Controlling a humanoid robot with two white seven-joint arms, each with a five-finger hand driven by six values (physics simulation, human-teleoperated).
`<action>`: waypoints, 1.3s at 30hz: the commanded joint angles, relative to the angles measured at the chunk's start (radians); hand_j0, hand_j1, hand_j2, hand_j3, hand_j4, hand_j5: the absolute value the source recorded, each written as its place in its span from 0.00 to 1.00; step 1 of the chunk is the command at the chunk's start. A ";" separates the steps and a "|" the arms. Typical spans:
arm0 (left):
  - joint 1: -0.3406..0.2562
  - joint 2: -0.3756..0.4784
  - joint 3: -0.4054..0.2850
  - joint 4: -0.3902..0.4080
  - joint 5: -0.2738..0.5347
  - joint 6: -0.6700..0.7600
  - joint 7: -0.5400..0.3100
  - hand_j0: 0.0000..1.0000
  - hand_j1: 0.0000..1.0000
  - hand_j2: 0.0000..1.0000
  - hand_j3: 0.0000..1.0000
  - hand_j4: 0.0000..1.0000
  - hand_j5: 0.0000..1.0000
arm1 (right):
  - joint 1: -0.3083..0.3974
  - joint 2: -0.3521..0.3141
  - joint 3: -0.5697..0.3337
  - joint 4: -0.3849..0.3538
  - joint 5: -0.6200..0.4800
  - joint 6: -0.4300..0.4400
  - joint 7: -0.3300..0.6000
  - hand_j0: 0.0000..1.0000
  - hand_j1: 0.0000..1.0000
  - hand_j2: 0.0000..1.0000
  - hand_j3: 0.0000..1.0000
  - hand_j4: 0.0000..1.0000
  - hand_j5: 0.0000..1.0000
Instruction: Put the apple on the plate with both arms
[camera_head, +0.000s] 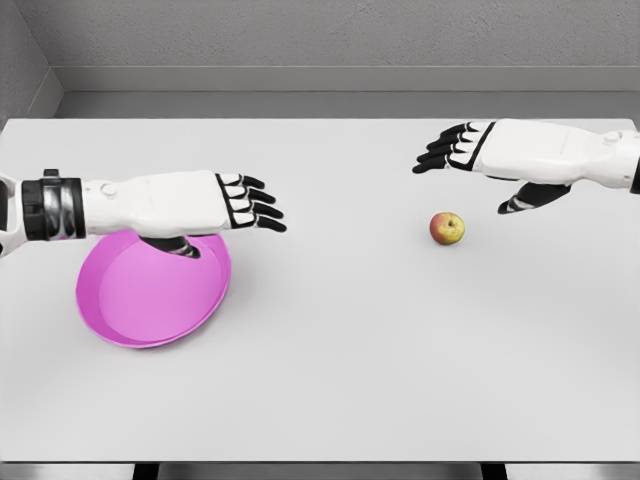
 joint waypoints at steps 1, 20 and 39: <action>0.000 -0.001 0.000 0.009 0.005 0.002 0.002 1.00 1.00 1.00 1.00 1.00 1.00 | 0.000 -0.002 0.001 -0.002 -0.005 0.003 -0.001 1.00 1.00 1.00 1.00 1.00 1.00; 0.002 -0.011 0.000 0.028 -0.002 0.002 -0.004 1.00 1.00 1.00 1.00 1.00 1.00 | 0.072 -0.034 -0.024 0.146 -0.234 0.100 -0.001 1.00 1.00 1.00 1.00 1.00 1.00; 0.009 -0.012 0.009 0.034 0.007 0.002 -0.107 1.00 1.00 1.00 1.00 1.00 1.00 | 0.011 0.091 0.182 0.218 -0.016 0.259 -0.001 1.00 1.00 1.00 1.00 1.00 1.00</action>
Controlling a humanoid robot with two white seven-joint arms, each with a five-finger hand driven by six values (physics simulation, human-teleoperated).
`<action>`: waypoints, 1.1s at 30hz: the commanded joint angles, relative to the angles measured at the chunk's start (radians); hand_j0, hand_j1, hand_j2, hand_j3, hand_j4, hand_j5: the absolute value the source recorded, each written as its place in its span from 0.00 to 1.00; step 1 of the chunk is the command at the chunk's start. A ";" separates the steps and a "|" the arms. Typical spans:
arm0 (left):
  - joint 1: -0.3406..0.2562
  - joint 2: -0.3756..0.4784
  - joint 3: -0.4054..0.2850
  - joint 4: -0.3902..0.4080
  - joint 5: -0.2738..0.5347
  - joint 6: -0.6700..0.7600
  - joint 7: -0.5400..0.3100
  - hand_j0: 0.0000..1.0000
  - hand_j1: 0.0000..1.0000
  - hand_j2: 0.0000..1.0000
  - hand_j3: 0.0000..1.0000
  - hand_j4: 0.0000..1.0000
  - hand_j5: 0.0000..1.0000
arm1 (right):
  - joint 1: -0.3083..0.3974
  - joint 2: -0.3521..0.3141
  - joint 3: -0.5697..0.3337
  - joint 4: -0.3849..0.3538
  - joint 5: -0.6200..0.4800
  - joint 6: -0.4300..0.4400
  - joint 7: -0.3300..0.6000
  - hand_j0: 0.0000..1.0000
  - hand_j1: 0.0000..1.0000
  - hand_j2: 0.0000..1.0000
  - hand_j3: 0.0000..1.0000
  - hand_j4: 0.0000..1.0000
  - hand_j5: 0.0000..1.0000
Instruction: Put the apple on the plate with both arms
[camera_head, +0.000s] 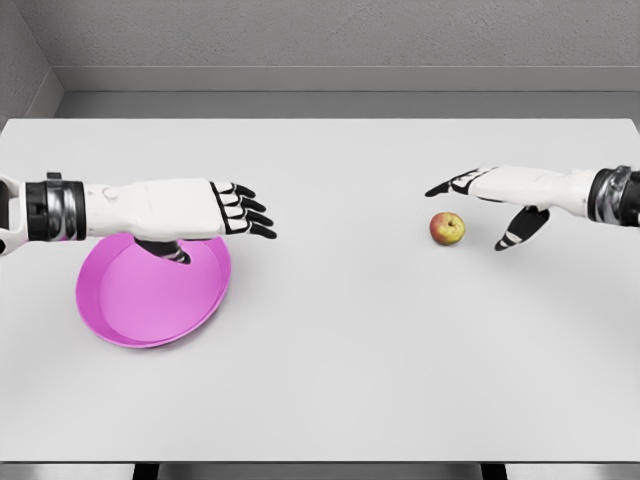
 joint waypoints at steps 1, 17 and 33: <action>0.000 -0.017 0.008 0.001 0.008 0.002 -0.045 1.00 1.00 1.00 1.00 1.00 1.00 | 0.000 0.018 0.011 0.021 0.013 0.005 0.000 1.00 1.00 1.00 1.00 1.00 1.00; 0.003 -0.051 -0.002 0.009 0.048 0.002 -0.095 1.00 1.00 1.00 1.00 1.00 1.00 | -0.037 0.098 0.054 0.133 0.039 0.000 0.000 1.00 1.00 1.00 1.00 1.00 1.00; -0.095 -0.001 -0.097 0.007 0.044 0.002 0.032 1.00 1.00 1.00 1.00 1.00 1.00 | -0.040 0.120 0.071 0.152 0.041 -0.014 0.000 1.00 1.00 1.00 1.00 1.00 1.00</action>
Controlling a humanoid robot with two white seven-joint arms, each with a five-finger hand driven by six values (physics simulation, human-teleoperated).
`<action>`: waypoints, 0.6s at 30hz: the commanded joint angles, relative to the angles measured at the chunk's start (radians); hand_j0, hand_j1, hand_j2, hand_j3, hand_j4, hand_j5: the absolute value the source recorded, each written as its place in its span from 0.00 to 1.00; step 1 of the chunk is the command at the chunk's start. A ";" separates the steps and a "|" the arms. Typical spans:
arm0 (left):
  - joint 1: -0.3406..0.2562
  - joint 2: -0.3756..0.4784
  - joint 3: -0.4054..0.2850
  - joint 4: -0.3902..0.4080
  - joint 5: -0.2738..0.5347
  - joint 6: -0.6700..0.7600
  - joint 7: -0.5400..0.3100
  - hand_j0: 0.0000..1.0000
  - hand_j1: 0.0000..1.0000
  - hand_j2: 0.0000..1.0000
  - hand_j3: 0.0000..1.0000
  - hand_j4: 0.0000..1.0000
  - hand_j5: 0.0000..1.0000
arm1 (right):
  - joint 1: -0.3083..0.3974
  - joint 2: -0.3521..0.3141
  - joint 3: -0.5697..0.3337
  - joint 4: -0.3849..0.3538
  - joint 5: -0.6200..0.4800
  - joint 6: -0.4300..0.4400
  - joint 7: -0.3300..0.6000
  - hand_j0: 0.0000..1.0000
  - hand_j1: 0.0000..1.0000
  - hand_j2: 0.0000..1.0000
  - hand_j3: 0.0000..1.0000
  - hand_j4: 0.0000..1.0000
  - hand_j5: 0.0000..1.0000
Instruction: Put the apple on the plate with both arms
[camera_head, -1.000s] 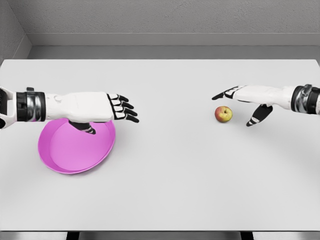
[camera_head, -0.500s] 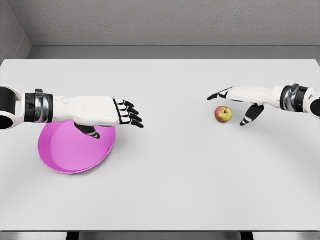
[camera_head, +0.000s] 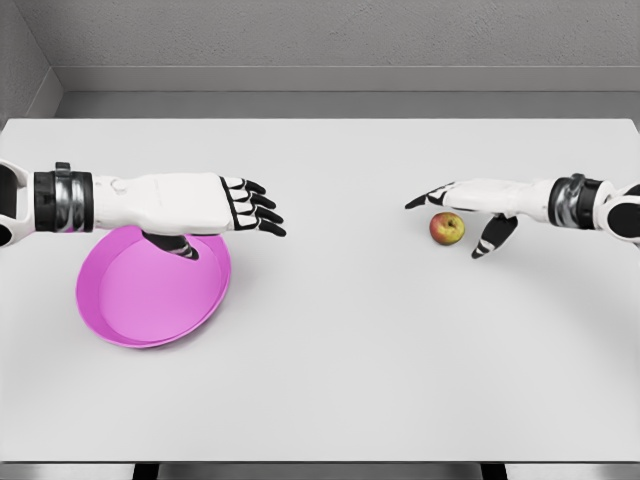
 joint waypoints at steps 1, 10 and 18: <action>0.000 0.001 0.000 0.000 0.006 0.002 0.004 1.00 1.00 1.00 1.00 1.00 1.00 | -0.002 0.004 0.001 0.016 0.000 0.002 0.000 1.00 1.00 1.00 1.00 1.00 1.00; -0.135 0.029 -0.160 -0.002 0.000 0.002 0.137 1.00 1.00 1.00 1.00 1.00 1.00 | -0.009 0.018 0.001 0.065 0.003 -0.007 0.000 1.00 1.00 1.00 1.00 1.00 1.00; -0.158 0.023 -0.190 0.000 0.000 0.002 0.148 1.00 1.00 1.00 1.00 1.00 1.00 | -0.017 0.041 0.000 0.100 0.034 -0.017 0.000 0.99 0.99 0.99 0.99 0.99 0.99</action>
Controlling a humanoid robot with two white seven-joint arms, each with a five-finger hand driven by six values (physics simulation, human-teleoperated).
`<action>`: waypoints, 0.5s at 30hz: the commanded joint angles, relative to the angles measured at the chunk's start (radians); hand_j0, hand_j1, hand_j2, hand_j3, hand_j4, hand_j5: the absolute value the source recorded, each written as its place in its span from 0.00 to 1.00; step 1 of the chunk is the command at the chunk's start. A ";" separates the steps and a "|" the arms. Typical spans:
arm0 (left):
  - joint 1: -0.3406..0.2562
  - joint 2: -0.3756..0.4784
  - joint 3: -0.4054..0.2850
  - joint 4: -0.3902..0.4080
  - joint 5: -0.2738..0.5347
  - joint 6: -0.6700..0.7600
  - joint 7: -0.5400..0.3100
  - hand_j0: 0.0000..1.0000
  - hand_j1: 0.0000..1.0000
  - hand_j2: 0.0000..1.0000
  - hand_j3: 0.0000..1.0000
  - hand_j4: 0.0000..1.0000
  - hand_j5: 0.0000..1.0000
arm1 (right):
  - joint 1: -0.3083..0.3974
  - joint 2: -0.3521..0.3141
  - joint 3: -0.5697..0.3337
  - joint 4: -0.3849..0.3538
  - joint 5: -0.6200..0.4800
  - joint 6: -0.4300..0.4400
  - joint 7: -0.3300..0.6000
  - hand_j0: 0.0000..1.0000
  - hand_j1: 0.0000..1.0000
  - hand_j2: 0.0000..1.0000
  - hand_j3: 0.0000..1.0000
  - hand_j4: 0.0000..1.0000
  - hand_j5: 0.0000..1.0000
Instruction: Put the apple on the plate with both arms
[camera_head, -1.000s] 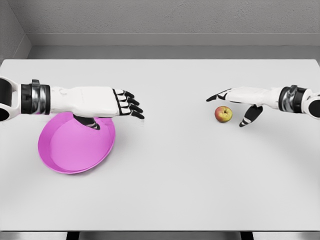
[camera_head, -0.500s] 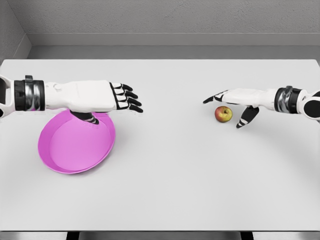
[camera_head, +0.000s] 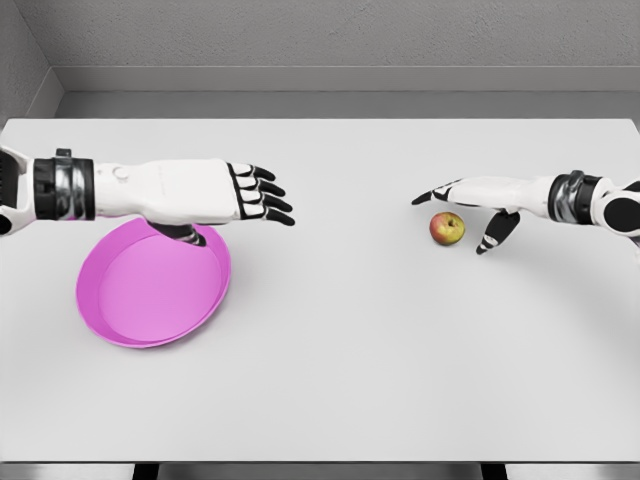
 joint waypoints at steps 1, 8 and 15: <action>0.000 0.001 -0.004 0.001 0.006 0.001 0.003 1.00 1.00 1.00 1.00 1.00 1.00 | 0.000 0.003 -0.001 0.002 -0.001 -0.004 0.000 0.96 0.96 0.96 0.96 0.96 0.96; 0.005 0.002 -0.001 0.001 0.006 0.001 0.001 1.00 1.00 1.00 1.00 1.00 1.00 | 0.000 0.001 0.001 0.002 -0.003 -0.017 0.000 0.88 0.88 0.88 0.88 0.88 0.88; 0.006 -0.001 -0.001 0.001 0.006 0.001 0.000 1.00 1.00 1.00 1.00 1.00 1.00 | 0.000 0.006 -0.001 0.002 -0.003 -0.017 0.000 0.78 0.78 0.78 0.78 0.78 0.78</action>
